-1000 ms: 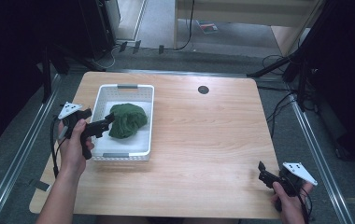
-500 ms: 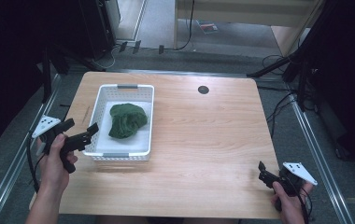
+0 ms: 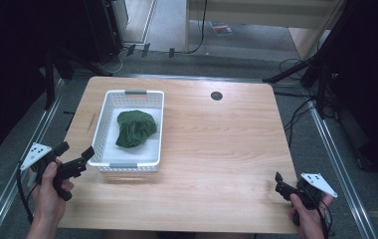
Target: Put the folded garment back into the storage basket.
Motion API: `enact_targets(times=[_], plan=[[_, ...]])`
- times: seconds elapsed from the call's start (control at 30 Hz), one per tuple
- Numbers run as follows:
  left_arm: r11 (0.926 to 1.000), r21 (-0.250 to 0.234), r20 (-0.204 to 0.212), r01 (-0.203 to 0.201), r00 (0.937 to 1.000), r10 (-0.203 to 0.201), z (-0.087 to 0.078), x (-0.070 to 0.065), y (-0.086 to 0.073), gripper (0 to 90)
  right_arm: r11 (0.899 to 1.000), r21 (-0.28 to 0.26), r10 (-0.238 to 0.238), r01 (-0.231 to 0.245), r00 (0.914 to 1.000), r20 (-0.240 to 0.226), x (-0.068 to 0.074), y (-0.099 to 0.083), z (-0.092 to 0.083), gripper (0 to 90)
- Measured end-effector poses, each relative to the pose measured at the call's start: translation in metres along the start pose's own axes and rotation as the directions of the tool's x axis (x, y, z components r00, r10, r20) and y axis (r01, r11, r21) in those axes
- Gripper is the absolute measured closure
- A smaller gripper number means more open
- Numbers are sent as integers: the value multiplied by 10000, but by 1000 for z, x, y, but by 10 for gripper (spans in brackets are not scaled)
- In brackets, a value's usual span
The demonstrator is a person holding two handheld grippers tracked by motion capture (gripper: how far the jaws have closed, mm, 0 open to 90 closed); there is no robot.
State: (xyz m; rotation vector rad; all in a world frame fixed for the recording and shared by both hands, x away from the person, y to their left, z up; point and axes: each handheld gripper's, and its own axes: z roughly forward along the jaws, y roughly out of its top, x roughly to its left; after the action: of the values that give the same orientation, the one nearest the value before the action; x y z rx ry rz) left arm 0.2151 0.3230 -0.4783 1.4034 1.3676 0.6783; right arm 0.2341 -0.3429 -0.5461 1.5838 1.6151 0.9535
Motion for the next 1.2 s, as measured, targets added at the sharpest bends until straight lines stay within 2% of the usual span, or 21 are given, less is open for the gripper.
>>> enact_targets(times=[0.13, 0.23, 0.37, 0.5, 0.6, 0.67, 0.77, 0.87, 1.0, 1.2], plan=[[9999, -107, -80, -62, 9999, 61, -6, 4, -7, 35, 10000, 9, 2, -2, 10000, 19, 0, 0, 0, 82], [9999, -161, -108, 63, 9999, -64, -9, 8, -14, 35, 10000, -6, -11, 11, 10000, 33, 0, 0, 0, 82], [10000, -63, -303, -39, 9995, 37, -10, 12, -25, 35, 10000, -6, -4, 4, 10000, 47, 1, 0, 0, 82], [10000, -22, -486, 58, 9988, -59, -11, 20, -37, 34, 10000, -15, -24, 24, 10000, 33, 1, 0, 0, 82], [9998, 179, -697, 55, 9976, -43, -10, 25, -47, 35, 10000, -13, -23, 23, 10000, 24, 1, 0, 0, 82], [9994, 297, -698, 164, 9975, -143, -9, 29, -52, 34, 10000, -21, -11, 11, 10000, 8, 1, 0, 0, 82], [9993, 273, -677, 256, 9974, -237, -8, 32, -56, 35, 10000, -20, -10, 10, 10000, -9, 0, 0, 0, 82], [9992, 391, -925, -60, 9957, 96, -5, 33, -61, 35, 10000, 1, 2, -2, 10000, -2, 1, 0, 0, 82], [9987, 494, -983, 135, 9951, -86, -2, 36, -66, 34, 10000, -23, -7, 7, 10000, -38, 0, 0, 0, 82], [9982, 561, -1120, 202, 9936, -138, 2, 37, -70, 35, 10000, -10, -14, 14, 10000, -27, 1, 0, 0, 82]])
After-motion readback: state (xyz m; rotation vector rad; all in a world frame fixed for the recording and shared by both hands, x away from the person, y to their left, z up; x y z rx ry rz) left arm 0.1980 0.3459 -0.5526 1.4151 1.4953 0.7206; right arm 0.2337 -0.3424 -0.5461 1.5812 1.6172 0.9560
